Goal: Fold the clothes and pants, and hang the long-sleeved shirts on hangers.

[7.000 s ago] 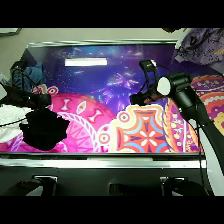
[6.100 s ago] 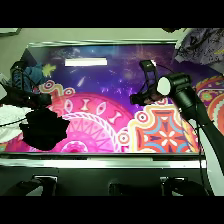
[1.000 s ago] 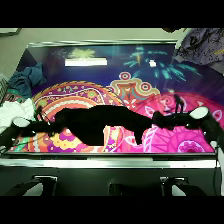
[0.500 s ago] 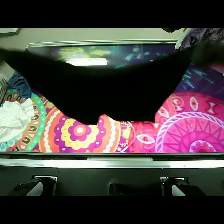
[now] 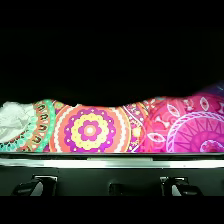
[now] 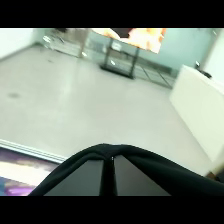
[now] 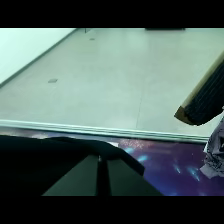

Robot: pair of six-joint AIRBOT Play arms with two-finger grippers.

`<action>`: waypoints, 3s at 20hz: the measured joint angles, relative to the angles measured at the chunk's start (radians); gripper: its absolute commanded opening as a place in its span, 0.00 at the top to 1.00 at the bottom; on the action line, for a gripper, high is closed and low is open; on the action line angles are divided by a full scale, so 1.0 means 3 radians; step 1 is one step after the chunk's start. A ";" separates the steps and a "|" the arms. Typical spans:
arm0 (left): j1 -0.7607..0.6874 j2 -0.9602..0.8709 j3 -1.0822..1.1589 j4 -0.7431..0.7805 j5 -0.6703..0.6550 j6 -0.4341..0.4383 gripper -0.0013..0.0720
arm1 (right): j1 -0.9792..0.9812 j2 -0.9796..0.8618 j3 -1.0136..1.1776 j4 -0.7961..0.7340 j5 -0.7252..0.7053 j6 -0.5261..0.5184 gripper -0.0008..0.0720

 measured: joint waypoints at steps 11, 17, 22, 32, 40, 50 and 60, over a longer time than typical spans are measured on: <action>-0.0004 -0.1325 -0.0703 -0.0228 -0.0533 0.0420 0.96 | 0.0003 -0.1734 0.0023 -0.0112 0.0730 0.0254 0.95; -0.0122 -0.2742 -0.0870 -0.0383 -0.0069 0.0754 0.96 | 0.0004 -0.3360 0.0023 -0.0136 0.0746 0.0290 0.95; -0.0261 -0.3365 -0.0889 -0.0395 0.0144 0.0804 0.57 | 0.0000 -0.4103 0.0024 -0.0084 0.0613 0.0409 0.86; 0.0317 -0.3000 -0.1076 -0.0381 -0.0792 0.0809 0.32 | -0.0383 -0.3628 -0.0587 0.0328 0.1020 -0.0067 0.43; 0.1197 -0.1700 -0.2829 -0.0334 -0.0717 0.0813 0.33 | -0.1063 -0.1871 -0.3633 0.0765 0.0389 -0.0743 0.40; 0.1198 -0.1489 -0.3166 -0.0403 -0.0587 0.0802 0.33 | -0.1138 -0.1452 -0.4836 0.1124 -0.0268 -0.1132 0.40; 0.1162 -0.1511 -0.3182 -0.0704 -0.0551 0.0801 0.33 | -0.1138 -0.1914 -0.4889 0.1525 -0.0244 -0.1263 0.65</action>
